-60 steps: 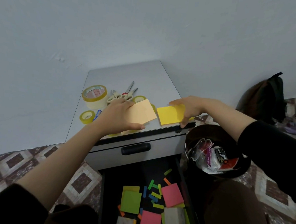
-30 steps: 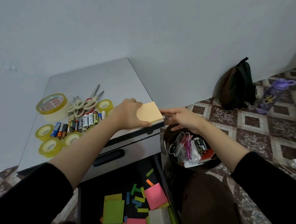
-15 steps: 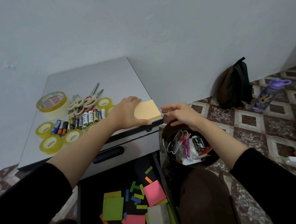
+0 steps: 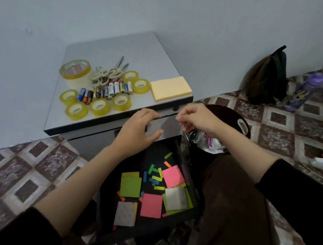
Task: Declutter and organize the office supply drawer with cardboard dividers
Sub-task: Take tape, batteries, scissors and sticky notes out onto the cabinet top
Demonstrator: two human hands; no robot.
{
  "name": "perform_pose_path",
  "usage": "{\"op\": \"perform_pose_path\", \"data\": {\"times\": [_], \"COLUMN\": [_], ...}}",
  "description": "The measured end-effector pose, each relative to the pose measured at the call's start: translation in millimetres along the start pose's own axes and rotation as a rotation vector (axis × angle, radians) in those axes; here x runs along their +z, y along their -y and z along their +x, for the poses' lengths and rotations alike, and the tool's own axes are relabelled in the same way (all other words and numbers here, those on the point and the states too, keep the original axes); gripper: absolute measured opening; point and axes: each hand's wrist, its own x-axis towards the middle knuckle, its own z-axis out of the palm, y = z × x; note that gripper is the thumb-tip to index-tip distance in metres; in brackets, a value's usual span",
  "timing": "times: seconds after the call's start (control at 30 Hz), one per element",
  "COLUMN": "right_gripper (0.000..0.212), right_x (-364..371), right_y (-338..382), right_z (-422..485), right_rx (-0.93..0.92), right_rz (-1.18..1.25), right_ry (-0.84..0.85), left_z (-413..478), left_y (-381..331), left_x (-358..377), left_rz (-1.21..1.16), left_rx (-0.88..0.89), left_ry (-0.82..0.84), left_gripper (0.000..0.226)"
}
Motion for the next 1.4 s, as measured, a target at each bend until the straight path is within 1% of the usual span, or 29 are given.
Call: {"op": "perform_pose_path", "data": {"times": [0.1, 0.2, 0.33, 0.43, 0.53, 0.6, 0.73, 0.9, 1.03, 1.07, 1.13, 1.23, 1.33, 1.4], "right_gripper": [0.021, 0.021, 0.02, 0.021, 0.015, 0.02, 0.027, 0.032, 0.025, 0.024, 0.023, 0.019, 0.016, 0.003], "right_x": [32.4, 58.7, 84.5, 98.4, 110.5, 118.2, 137.3, 164.1, 174.5, 174.8, 175.6, 178.2, 174.6, 166.9], "right_y": [-24.2, -46.0, -71.0, -89.3, -113.6, -134.0, -168.7, -184.4, -189.3, -190.2, -191.3, -190.6, -184.2, -179.9], "right_z": [-4.8, -3.1, 6.1, 14.0, 18.6, 20.7, 23.0, 16.4, 11.9, 12.5, 14.8, 18.7, 21.9, 25.3], "right_rx": [0.058, 0.115, 0.166, 0.201, 0.232, 0.243, 0.307, 0.238, 0.015, -0.01, -0.009, 0.028, 0.151, 0.24], "right_rz": [-0.023, -0.082, -0.174, -0.292, -0.487, -0.672, -0.955, -1.178, -1.447, -1.489, -1.527, -1.509, -1.388, -1.244], "right_ry": [0.086, 0.157, 0.193, 0.223, 0.295, 0.376, 0.552, 0.64, 0.706, 0.717, 0.736, 0.763, 0.792, 0.798], "left_z": [-40.8, -75.3, -111.8, -134.6, -151.2, -156.7, -156.0, -149.7, -149.6, -149.6, -149.2, -148.2, -148.1, -148.3], "left_y": [16.4, 37.1, 65.5, 82.9, 97.0, 103.5, 113.2, 134.7, 150.2, 152.2, 154.5, 154.5, 152.0, 151.4], "left_x": [17.5, 30.6, 43.5, 53.3, 67.4, 76.8, 90.8, 93.5, 90.8, 90.6, 90.5, 91.3, 92.8, 93.9], "left_rz": [-0.015, -0.015, -0.031, -0.04, -0.065, -0.085, -0.13, -0.179, -0.166, -0.16, -0.16, -0.161, -0.164, -0.167], "left_rx": [-0.113, -0.267, -0.427, -0.519, -0.593, -0.645, -0.733, -0.836, -0.904, -0.911, -0.918, -0.917, -0.898, -0.887], "left_ry": [0.049, 0.123, 0.198, 0.256, 0.321, 0.361, 0.474, 0.494, 0.453, 0.443, 0.433, 0.427, 0.414, 0.412], "left_gripper": [0.039, 0.04, 0.038, 0.036, 0.037, 0.037, 0.035, 0.032, 0.026, 0.025, 0.025, 0.026, 0.025, 0.026]}}
